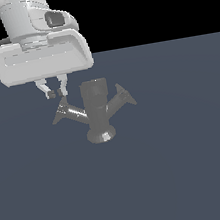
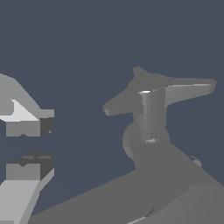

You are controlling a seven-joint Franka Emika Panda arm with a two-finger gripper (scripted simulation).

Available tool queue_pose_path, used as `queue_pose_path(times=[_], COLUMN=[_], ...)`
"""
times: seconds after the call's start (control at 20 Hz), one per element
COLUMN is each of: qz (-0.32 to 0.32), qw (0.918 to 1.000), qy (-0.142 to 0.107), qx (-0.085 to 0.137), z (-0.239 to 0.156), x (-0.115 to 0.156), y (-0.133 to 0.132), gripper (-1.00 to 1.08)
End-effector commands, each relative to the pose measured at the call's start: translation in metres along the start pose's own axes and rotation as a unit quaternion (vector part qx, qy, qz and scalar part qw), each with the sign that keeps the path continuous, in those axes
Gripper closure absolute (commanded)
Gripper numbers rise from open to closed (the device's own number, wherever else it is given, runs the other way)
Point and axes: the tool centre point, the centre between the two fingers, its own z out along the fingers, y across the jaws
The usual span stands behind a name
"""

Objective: Turn on the faucet by rotating a designated handle.

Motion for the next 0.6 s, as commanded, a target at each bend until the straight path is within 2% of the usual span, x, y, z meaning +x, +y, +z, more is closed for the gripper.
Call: queue_pose_path(times=[0.0,0.05,0.1,0.15,0.2,0.25,0.3,0.35,0.4,0.45,0.5,0.55], qz=[0.026,-0.018,-0.045,-0.023,-0.012,-0.022,-0.024,-0.034,-0.041,-0.010,-0.005,0.029], qw=[0.9995,0.9991,0.9977,0.9997,0.9997,0.9992,0.9987,0.9994,0.9984,0.9998,0.9998,0.9995], qy=[0.016,0.038,0.051,0.008,-0.013,0.033,0.045,-0.002,-0.034,0.005,0.011,-0.008], qx=[-0.008,-0.001,0.003,-0.009,-0.015,0.003,0.007,-0.008,-0.018,-0.015,-0.015,0.008], z=[0.027,0.020,0.008,0.041,0.063,0.045,0.034,0.063,0.099,0.090,0.085,0.046], x=[0.030,0.070,0.055,0.002,0.013,0.065,0.059,-0.011,-0.003,0.032,0.030,0.029], y=[0.021,0.016,-0.005,-0.016,-0.008,-0.016,-0.015,0.001,-0.010,0.015,0.019,-0.004], gripper=[-0.70,0.04,0.04,0.51,0.51,0.43,0.43,0.36,0.36,0.30,0.30,-0.05])
